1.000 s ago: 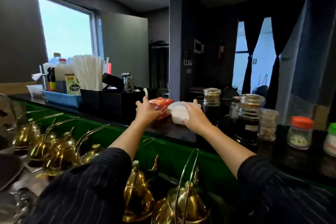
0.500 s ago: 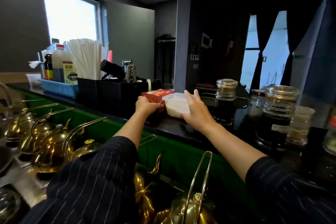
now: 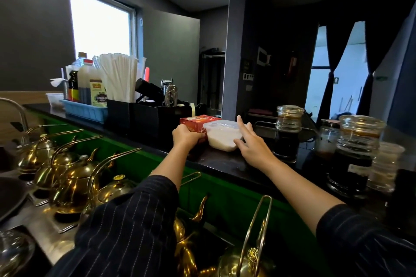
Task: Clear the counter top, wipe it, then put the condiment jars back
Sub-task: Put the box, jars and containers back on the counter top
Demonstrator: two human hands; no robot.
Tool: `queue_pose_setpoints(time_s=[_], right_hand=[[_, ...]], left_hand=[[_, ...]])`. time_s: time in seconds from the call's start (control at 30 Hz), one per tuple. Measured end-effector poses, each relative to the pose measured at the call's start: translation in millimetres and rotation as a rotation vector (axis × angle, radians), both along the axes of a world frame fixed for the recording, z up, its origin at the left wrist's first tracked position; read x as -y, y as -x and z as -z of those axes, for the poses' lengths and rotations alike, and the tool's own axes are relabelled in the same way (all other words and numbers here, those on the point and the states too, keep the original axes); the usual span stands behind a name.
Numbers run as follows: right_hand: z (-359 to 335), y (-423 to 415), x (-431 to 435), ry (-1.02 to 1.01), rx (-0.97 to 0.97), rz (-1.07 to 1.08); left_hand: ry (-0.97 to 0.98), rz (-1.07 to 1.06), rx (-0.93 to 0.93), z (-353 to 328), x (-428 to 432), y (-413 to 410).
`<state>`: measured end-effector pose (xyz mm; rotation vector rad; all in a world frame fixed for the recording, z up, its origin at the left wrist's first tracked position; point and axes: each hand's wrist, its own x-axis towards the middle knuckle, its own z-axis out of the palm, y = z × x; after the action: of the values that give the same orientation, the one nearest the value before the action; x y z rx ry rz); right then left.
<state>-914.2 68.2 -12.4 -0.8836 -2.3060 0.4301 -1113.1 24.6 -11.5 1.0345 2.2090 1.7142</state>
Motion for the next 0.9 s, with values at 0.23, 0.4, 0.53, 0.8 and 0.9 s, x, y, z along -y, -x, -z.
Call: queue_pose_setpoints(time_s=[0.23,0.4,0.53,0.8,0.9], right_hand=[[1.5,0.4,-1.4,0.058,0.077,-0.033],[0.4,1.1,2.6,0.081,0.079,-0.038],[0.0,0.3,6.9,0.088,0.082,-0.035],[-8.5,6.1,6.3,0.240,0.086,-0.008],[-11.5,9.0,6.3,0.267,0.071,-0.012]], left_hand=[[0.025,-0.044,0.024,-1.6,1.5,0.8],[0.069,-0.080,-0.252,-1.6,4.0,-2.6],[0.137,-0.065,-0.376,1.3,-0.2,-4.4],[0.092,-0.162,-0.457,-0.9,-1.1,-7.8],[0.082,-0.214,-0.470,-1.3,-0.2,-7.4]])
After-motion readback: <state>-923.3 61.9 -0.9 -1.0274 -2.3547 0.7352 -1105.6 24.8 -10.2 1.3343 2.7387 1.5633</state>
